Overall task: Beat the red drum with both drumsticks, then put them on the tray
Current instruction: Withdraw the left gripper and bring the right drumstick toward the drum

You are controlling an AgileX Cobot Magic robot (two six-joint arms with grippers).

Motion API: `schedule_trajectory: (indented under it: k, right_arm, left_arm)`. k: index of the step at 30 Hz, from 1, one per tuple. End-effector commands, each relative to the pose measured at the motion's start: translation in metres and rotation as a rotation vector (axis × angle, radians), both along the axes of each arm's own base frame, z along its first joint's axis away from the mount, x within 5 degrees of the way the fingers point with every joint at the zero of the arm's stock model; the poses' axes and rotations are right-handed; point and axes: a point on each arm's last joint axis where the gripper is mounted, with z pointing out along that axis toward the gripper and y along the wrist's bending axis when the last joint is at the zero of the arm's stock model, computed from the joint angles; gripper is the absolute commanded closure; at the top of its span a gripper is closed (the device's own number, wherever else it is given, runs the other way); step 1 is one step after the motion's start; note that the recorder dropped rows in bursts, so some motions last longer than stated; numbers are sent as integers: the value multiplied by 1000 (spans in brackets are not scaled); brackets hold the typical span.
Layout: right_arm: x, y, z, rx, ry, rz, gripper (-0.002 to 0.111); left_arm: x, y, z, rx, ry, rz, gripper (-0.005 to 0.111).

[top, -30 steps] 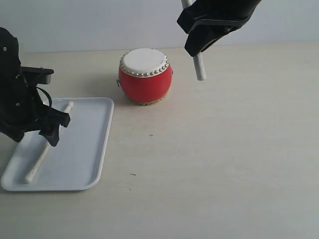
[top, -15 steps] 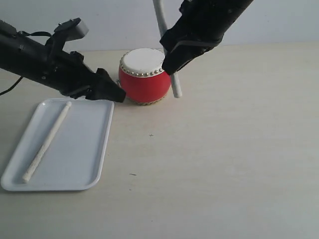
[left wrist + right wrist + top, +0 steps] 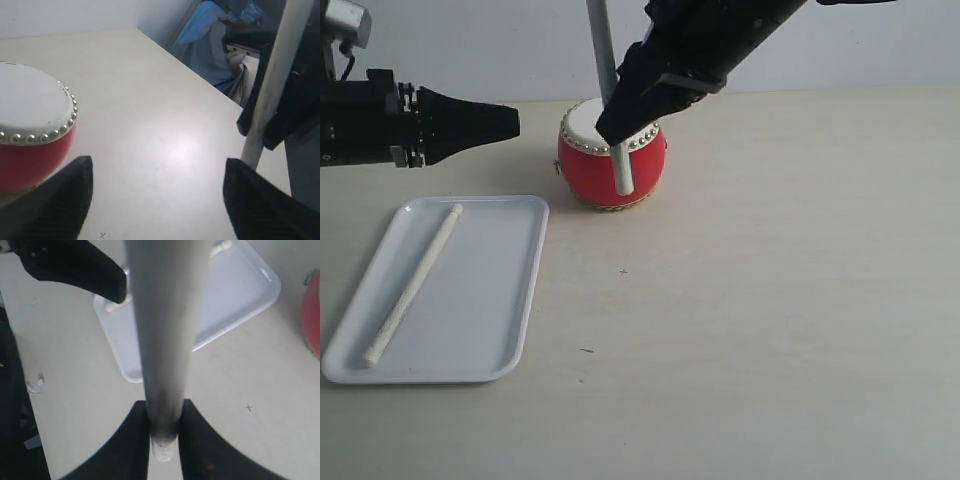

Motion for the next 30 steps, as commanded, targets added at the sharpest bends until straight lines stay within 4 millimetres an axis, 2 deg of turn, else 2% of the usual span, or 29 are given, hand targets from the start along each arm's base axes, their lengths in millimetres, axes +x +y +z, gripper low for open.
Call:
schedule_trajectory:
  k: [1,5,11,22,30]
  right_arm:
    - [4,6,-10,41,20,33,108]
    - [10,13,-28,72,43,66,108]
    - [16,18,-42,98,41,108,108]
    - [22,24,-65,118,73,133,108]
    - [18,28,-63,196,122,182,108]
  left_arm:
    - [-1,0,4,-29,-55,9,37]
    - [1,0,6,-32,-97,20,37]
    - [0,-1,6,-32,-96,16,37]
    - [-9,-28,6,-30,-115,-74,37]
    - [-11,-34,6,-31,-117,-93,37]
